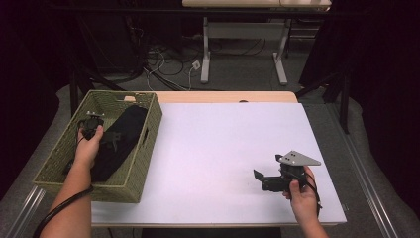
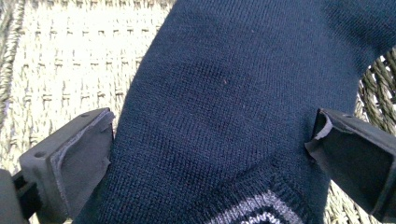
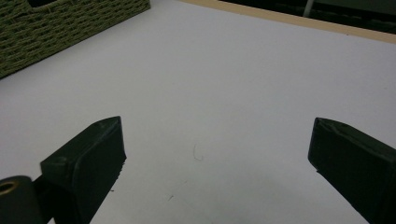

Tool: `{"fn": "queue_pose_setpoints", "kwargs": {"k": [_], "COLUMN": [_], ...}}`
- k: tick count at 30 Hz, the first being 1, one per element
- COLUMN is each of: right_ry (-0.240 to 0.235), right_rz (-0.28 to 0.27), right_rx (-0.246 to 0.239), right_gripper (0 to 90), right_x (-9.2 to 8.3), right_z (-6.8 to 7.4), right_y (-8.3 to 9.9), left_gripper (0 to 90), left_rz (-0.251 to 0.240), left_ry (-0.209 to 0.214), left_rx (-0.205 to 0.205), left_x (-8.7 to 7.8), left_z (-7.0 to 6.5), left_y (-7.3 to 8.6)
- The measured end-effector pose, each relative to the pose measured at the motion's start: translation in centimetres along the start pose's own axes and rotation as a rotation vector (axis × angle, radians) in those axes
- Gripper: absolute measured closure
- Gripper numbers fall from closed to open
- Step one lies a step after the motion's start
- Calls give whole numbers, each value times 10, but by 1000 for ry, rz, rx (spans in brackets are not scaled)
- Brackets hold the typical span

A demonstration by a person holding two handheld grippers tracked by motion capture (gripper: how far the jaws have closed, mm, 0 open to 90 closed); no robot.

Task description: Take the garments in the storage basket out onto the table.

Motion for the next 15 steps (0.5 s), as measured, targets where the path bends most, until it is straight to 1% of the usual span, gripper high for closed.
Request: {"fn": "queue_pose_setpoints", "kwargs": {"k": [2,3,4,5,7,10,14,15], "right_ry": [0,1,1,1,2,2,-1,1], "right_rz": [0,0,2,2,2,2,5,5], "right_rx": [4,8,5,5,8,8,8,2], "right_gripper": [37,38,38,38,38,38,38,39], "right_x": [0,0,0,0,0,0,0,1], "right_z": [0,0,0,0,0,0,1,0], "right_y": [0,0,1,1,1,1,1,1], "left_gripper": [5,5,5,5,4,3,3,3], "left_rz": [2,12,12,20,34,44,59,60], "left_ry": [0,9,10,10,13,5,5,4], "left_rx": [-10,-3,-16,-14,-6,23,34,34], "left_x": [1,2,3,4,5,7,8,8], "left_z": [0,0,-1,-1,-2,-4,-6,-6], "left_y": [1,1,2,3,4,5,6,6]}}
Point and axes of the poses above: each handheld gripper's, and its own axes: x roughly forward along the jaws, y roughly out of its underside, z roughly to its left, the point moved 6 cm from there along x, roughly forward along the jaws, and after that the axes turned 15 degrees about -y, right-handed, at the moved point
